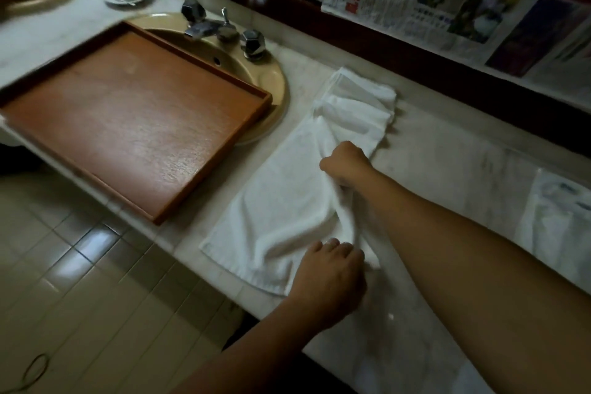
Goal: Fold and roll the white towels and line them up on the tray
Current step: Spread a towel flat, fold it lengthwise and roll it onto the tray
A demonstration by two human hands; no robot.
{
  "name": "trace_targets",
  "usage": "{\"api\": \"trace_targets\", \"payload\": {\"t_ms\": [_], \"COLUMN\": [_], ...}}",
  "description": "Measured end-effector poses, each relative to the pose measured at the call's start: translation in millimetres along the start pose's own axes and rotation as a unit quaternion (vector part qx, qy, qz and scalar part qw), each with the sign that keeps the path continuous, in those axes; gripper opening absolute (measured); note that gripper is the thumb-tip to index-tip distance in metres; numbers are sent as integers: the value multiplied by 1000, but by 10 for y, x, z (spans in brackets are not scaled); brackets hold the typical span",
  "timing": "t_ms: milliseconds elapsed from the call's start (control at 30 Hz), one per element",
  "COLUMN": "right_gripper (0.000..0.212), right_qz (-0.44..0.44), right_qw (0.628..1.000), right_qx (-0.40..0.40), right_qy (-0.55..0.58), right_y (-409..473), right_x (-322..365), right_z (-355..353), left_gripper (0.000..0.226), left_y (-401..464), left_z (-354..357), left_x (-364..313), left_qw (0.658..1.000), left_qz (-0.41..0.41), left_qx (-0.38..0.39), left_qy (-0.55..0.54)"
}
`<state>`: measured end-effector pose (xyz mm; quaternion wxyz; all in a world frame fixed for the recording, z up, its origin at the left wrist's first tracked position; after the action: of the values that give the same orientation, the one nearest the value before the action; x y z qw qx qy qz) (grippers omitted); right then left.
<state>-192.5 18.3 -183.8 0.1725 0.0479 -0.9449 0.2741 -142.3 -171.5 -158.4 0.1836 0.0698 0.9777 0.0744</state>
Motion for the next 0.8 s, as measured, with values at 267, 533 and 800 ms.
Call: {"api": "trace_targets", "payload": {"t_ms": [267,533,800], "right_gripper": [6,14,20], "right_qz": [21,-161,-389], "right_qw": [955,983,890], "right_qx": [103,90,-29], "right_qy": [277,-2,-236], "right_y": [-165,-267,-500], "right_x": [319,873,1234], "right_z": [72,624,927], "left_gripper": [18,16,19], "left_y": [-785,-2130,-1415], "left_z": [-581,-321,-783], "left_x": [1236,1851,1871], "left_qw": [691,619,907], "left_qz": [-341,-572,-397], "left_qx": [-284,-340,-124], "left_qy": [-571,-417,58]}}
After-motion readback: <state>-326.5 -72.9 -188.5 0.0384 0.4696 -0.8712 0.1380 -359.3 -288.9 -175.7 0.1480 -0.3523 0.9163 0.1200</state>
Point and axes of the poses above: each hand's wrist, its own y-axis towards the middle knuckle, its own z-axis out of the palm, x = y × z, the point moved 9 cm from there along y, towards the middle knuckle, and after that the axes turned 7 degrees about z, right-handed, at the moved point
